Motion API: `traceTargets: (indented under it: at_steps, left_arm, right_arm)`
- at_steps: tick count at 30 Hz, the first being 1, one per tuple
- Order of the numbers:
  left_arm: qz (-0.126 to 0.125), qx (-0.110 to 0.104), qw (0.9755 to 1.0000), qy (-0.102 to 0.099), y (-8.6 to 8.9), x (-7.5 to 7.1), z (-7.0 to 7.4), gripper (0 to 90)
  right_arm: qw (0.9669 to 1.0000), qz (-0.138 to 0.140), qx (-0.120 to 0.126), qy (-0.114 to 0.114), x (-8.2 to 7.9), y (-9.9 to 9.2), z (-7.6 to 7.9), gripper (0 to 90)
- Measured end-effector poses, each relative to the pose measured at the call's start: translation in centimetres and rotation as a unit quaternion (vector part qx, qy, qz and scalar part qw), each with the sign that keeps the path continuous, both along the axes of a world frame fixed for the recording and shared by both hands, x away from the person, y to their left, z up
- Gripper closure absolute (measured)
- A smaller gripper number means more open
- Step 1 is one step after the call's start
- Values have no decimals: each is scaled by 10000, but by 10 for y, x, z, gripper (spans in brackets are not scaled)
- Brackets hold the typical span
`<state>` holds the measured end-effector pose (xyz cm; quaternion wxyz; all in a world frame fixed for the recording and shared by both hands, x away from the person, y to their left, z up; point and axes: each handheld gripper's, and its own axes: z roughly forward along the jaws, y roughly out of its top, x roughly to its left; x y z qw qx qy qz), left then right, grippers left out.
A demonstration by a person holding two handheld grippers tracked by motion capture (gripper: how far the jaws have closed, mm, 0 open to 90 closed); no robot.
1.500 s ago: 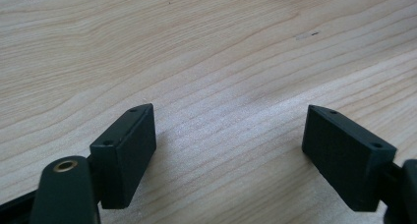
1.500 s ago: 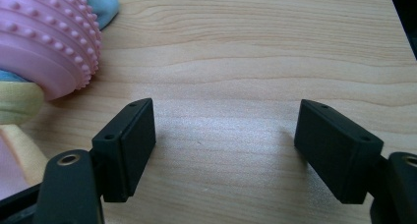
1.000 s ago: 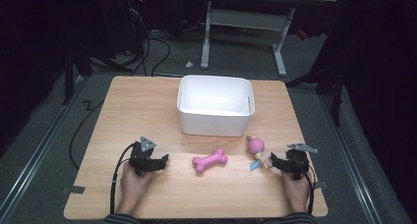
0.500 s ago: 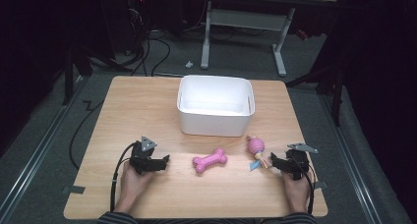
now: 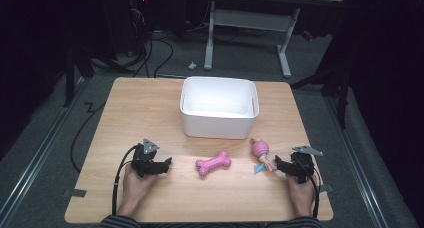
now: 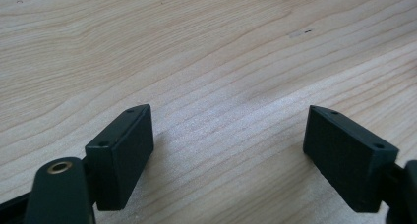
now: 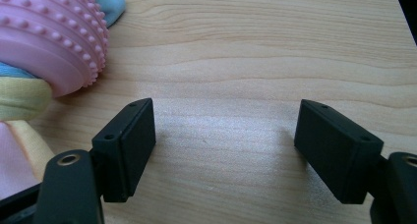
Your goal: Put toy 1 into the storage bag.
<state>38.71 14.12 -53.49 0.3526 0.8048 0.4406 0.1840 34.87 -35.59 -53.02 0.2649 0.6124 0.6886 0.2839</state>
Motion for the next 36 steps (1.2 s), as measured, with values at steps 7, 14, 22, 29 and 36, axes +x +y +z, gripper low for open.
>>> traceTargets:
  at_steps: [7,14,22,29,36]
  left_arm:
    - [-15,-30,10000,8,2,-2,3,202]
    - [-58,-116,9999,-18,5,-7,10,206]
    - [-168,-235,9996,-25,9,-13,21,205]
    - [-316,-320,9990,-26,7,-18,29,204]
    - [-593,-276,9979,-30,-1,-22,39,221]
  right_arm:
    - [10000,-1,1,-3,0,0,0,237]
    - [10000,-2,-3,-7,0,0,0,237]
    - [10000,-2,-1,-8,0,0,0,236]
    - [10000,1,5,3,0,0,0,237]
    - [10000,4,4,7,0,0,0,237]
